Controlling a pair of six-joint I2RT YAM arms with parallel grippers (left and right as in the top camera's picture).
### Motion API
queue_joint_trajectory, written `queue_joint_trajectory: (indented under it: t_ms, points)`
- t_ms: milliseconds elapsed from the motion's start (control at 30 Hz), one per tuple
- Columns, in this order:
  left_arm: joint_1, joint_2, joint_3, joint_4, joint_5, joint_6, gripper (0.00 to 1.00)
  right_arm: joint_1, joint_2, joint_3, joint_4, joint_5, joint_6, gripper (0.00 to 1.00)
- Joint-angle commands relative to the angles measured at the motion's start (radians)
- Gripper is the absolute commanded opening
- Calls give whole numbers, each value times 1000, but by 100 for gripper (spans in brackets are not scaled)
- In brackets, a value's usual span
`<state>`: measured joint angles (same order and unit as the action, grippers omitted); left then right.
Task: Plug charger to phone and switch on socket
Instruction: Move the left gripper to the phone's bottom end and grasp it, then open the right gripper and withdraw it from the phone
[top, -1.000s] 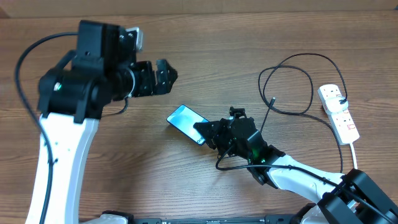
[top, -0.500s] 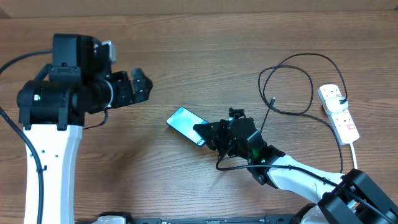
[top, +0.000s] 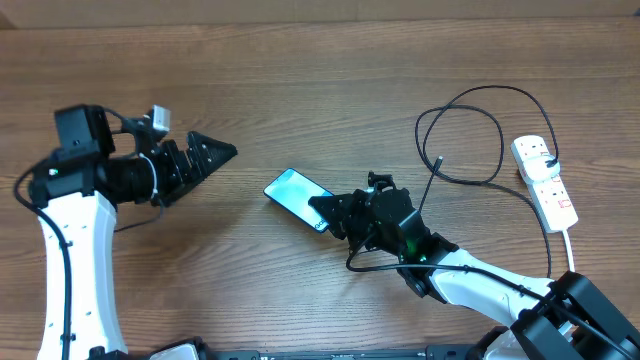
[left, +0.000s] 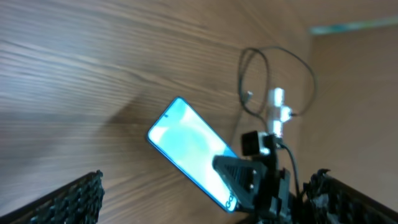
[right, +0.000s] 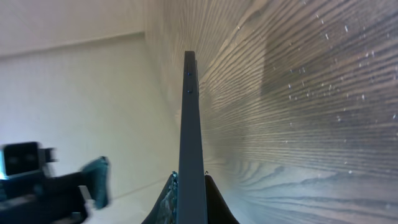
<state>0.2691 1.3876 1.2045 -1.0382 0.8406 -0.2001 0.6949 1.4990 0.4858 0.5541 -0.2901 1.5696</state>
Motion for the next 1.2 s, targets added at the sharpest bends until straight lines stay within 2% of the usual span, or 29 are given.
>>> queue_joint_trajectory:
  t_ms: [0, 233, 333, 467, 833, 933, 1033, 1167]
  points:
    - [2, -15, -79, 61, 152, -45, 100, 3, -13, 22, 19, 0, 179, 4]
    - [0, -15, -117, 100, 152, -180, 99, 5, -13, 22, 24, 0, 407, 4]
    - [-2, -15, -117, 92, 153, -243, 96, 5, -13, 22, 52, 0, 454, 4]
    - [-2, -15, -121, 70, 156, -357, 96, 5, -13, 22, 188, 11, 453, 4]
    - [-24, -15, -123, 0, 203, -565, 97, 25, -13, 23, 299, 59, 441, 4]
    - [-51, -15, -123, 4, 182, -619, 93, 45, -13, 23, 306, 71, 439, 4]
    - [-95, -15, -123, 4, 124, -674, 80, 68, -13, 23, 313, 73, 439, 4]
    - [-165, -15, -123, 65, 113, -752, 70, 94, -13, 23, 314, 93, 439, 4]
